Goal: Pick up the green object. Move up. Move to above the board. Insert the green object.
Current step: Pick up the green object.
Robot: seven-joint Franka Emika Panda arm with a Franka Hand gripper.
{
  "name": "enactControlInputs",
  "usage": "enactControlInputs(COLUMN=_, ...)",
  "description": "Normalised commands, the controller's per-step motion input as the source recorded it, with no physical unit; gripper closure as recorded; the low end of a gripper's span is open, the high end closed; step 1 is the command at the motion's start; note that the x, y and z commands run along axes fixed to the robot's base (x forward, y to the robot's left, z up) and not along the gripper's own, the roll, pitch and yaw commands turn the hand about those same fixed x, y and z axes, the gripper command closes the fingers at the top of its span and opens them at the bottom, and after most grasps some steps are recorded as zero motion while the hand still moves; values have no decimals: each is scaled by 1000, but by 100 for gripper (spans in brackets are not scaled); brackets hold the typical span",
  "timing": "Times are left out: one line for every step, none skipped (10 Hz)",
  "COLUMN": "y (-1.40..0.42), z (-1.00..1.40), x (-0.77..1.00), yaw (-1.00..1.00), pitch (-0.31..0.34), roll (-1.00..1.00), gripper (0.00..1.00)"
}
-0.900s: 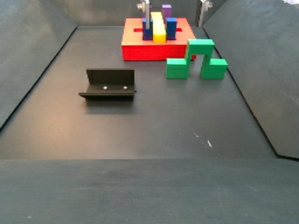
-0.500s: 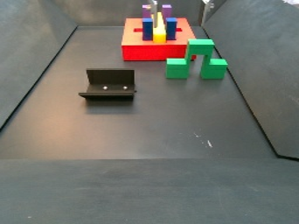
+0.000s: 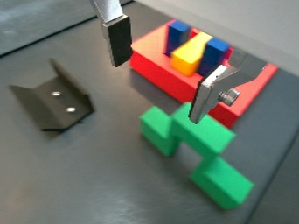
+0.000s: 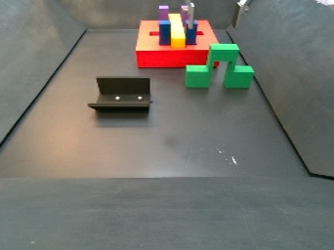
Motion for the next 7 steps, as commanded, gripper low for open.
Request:
enactControlInputs(y=-500, z=-269, x=-406, yaw=0, pitch=-116, roll=0, gripper=0)
enactControlInputs(y=-440, z=-280, x=-409, yaw=0, pitch=-123, roll=0, gripper=0)
enactControlInputs(y=-251, z=-109, x=-163, yaw=0, pitch=-96, roll=50, gripper=0)
enactControlInputs(y=-109, z=-94, x=0, yaw=0, pitch=0, roll=87, gripper=0)
enactControlInputs(y=0, z=-234, x=-6, yaw=0, pitch=-59, roll=40, gripper=0)
enactControlInputs(y=0, z=-323, x=-86, yaw=0, pitch=-67, roll=64, gripper=0)
enactControlInputs(y=54, z=-337, x=-134, yaw=0, pitch=-43, roll=93, gripper=0)
